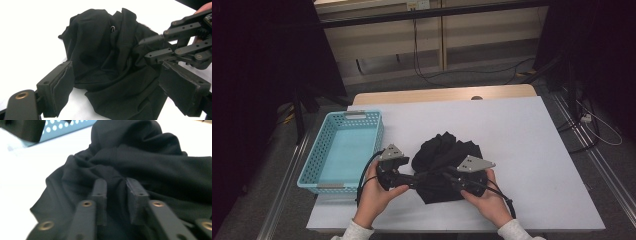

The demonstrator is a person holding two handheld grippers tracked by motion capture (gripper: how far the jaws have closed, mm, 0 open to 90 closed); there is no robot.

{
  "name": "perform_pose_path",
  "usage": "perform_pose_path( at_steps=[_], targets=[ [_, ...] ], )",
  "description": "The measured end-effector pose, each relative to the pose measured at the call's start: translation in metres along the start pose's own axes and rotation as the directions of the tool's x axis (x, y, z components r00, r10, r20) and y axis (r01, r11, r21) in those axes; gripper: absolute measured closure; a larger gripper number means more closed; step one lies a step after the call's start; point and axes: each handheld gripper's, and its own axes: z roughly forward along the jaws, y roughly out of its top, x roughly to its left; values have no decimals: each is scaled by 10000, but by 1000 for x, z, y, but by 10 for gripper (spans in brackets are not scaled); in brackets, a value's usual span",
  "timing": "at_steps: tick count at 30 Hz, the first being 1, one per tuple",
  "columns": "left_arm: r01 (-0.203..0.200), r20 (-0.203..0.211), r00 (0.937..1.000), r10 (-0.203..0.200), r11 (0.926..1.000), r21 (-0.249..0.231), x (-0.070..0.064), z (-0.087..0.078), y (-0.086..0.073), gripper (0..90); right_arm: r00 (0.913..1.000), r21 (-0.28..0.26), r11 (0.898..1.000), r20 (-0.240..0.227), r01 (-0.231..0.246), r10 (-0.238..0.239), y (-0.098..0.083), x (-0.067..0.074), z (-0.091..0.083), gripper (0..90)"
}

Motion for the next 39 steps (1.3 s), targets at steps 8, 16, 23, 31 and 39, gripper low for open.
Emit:
perform_pose_path(
  at_steps=[8, 16, 23, 31, 39],
  targets=[
    [31, -13, 10000, -31, 9998, -191, -4, -3, 3, 145, 9997, 130, 9998, -161, -182, 184, -3, -5, -9, 832],
    [212, -5, 9998, -213, 9992, -333, 3, -7, 3, 173, 9999, 15, 10000, -141, 92, -92, -12, -22, -46, 832],
    [82, 321, 9995, -68, 9990, -446, -3, 3, 10, 208, 9992, -22, 9999, 364, -158, 159, -25, -38, -74, 831],
    [-248, 723, 9970, 284, 9984, -511, -10, 18, 20, 267, 9999, 476, 9988, 76, -123, 120, -37, -19, -67, 830],
    [-407, 1365, 9895, 474, 9978, -519, -13, 53, 25, 319, 10000, 565, 9984, -77, 54, -49, -41, -3, -65, 826]
  ],
)
